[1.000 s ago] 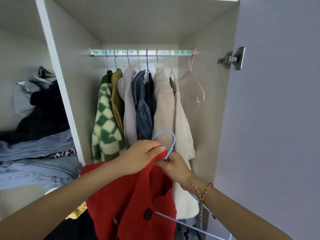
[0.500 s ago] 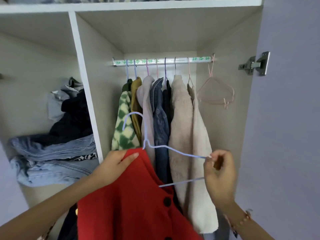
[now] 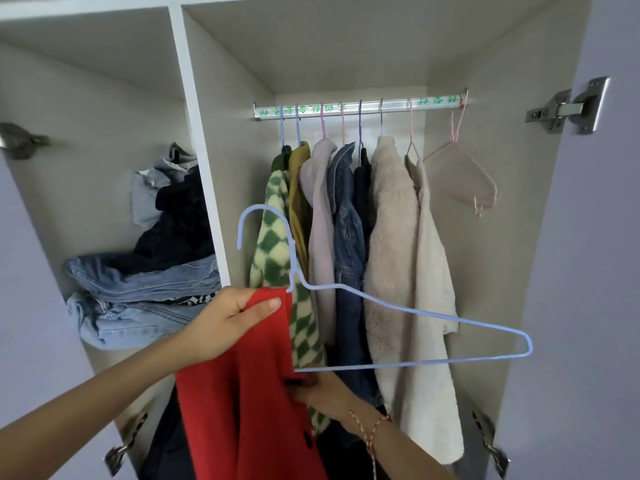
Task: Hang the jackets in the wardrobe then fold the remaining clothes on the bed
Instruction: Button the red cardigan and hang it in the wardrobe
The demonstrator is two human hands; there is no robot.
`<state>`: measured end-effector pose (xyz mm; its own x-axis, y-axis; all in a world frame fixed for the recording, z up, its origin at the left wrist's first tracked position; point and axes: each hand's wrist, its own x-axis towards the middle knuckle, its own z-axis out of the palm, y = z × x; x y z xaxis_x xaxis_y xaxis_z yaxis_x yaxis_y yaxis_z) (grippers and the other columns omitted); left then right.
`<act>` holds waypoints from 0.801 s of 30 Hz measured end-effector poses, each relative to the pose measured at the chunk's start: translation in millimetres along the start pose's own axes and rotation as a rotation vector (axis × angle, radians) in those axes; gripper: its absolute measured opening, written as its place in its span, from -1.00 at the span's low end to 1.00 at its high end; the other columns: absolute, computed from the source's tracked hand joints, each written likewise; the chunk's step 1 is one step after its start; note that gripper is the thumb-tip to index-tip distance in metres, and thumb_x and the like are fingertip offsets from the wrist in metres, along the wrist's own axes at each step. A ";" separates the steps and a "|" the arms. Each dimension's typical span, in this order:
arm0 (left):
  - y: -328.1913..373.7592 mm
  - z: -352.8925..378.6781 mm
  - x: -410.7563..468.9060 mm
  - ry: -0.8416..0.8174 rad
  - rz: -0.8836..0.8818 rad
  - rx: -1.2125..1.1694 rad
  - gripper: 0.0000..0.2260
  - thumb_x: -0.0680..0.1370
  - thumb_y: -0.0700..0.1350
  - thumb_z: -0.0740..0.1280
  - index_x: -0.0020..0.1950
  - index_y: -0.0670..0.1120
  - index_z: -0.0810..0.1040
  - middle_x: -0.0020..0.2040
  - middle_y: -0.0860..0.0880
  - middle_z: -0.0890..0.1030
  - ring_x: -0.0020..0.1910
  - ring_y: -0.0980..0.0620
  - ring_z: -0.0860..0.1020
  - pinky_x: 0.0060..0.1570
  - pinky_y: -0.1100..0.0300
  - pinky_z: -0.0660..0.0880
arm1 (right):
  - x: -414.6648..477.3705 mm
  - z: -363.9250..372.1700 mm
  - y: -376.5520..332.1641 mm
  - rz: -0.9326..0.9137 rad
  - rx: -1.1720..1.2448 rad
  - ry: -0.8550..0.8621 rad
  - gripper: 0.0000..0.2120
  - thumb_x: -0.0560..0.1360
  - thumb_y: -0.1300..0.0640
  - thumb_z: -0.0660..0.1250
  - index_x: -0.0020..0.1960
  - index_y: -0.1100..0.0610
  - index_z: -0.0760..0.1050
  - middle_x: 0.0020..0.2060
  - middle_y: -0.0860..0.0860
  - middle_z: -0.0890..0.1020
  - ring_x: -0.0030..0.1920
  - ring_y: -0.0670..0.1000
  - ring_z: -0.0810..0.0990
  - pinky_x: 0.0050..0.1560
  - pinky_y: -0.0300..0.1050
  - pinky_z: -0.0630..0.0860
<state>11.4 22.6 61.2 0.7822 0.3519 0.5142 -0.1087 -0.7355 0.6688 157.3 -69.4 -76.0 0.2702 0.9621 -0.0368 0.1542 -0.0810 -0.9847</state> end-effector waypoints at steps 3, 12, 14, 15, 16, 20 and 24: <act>2.5 -7.1 -10.0 -0.004 0.016 -0.002 -0.50 0.37 0.39 0.27 -0.42 -0.04 0.46 -0.48 0.10 0.39 -0.47 0.22 0.34 -0.42 0.37 0.30 | 9.0 9.5 8.0 0.132 0.020 -0.189 -0.67 0.37 0.12 0.48 0.12 0.09 0.59 0.12 0.10 0.61 0.16 0.08 0.56 0.27 -0.04 0.45; -0.4 -35.9 -14.7 0.032 0.024 0.106 -0.50 0.37 0.40 0.24 -0.39 -0.04 0.44 -0.51 0.13 0.34 -0.51 0.26 0.28 -0.47 0.39 0.26 | 26.8 26.9 11.2 0.106 0.157 -0.277 -0.78 0.53 0.09 0.26 0.15 0.08 0.52 0.09 0.11 0.58 0.06 0.07 0.52 0.20 0.05 0.45; -3.0 -35.9 -15.5 0.024 0.038 0.134 -0.48 0.39 0.40 0.23 -0.35 -0.07 0.46 -0.51 0.14 0.35 -0.51 0.27 0.29 -0.46 0.39 0.26 | 28.5 36.7 16.3 0.087 -0.149 -0.169 -0.78 0.58 0.09 0.20 0.12 0.14 0.53 -0.10 0.00 0.57 -0.05 0.02 0.51 0.10 0.01 0.52; -5.1 -37.5 -17.1 0.023 0.040 0.146 -0.49 0.39 0.40 0.23 -0.35 -0.05 0.47 -0.50 0.13 0.36 -0.49 0.27 0.30 -0.45 0.37 0.28 | 28.7 37.4 19.3 0.087 -0.241 -0.133 -0.76 0.58 0.14 0.18 0.13 0.22 0.53 -0.20 -0.04 0.54 -0.10 0.00 0.51 0.02 -0.04 0.55; -6.7 -40.9 -19.1 0.026 0.035 0.159 -0.51 0.39 0.41 0.22 -0.35 -0.02 0.48 -0.48 0.13 0.37 -0.48 0.26 0.31 -0.44 0.35 0.30 | 26.5 34.9 20.4 0.087 -0.328 -0.105 -0.77 0.56 0.19 0.18 0.12 0.26 0.53 -0.27 -0.07 0.49 -0.16 -0.02 0.51 -0.08 -0.12 0.56; -20.0 -70.2 -36.7 0.059 0.007 0.313 -0.52 0.41 0.43 0.15 -0.36 0.04 0.44 -0.51 0.13 0.38 -0.50 0.28 0.30 -0.44 0.37 0.32 | 25.5 -2.0 28.4 0.215 -0.344 0.070 -0.89 0.52 0.23 0.21 -0.11 0.16 0.52 -0.33 0.01 0.52 -0.34 -0.08 0.49 -0.38 -0.29 0.42; -30.6 -82.6 -54.6 0.066 0.006 0.520 -0.60 0.44 0.45 0.02 -0.28 0.22 0.45 -0.44 0.25 0.47 -0.47 0.37 0.38 -0.38 0.52 0.31 | 19.1 -50.4 20.0 0.457 0.101 0.209 -0.83 0.54 0.27 0.15 -0.15 0.13 0.48 -0.48 0.03 0.52 -0.57 -0.10 0.47 -0.50 -0.31 0.44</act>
<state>-78.6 73.7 57.0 0.7402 0.3700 0.5614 0.2188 -0.9221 0.3191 213.5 -65.8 -87.8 0.4743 0.7610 -0.4426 -0.1136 -0.4456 -0.8880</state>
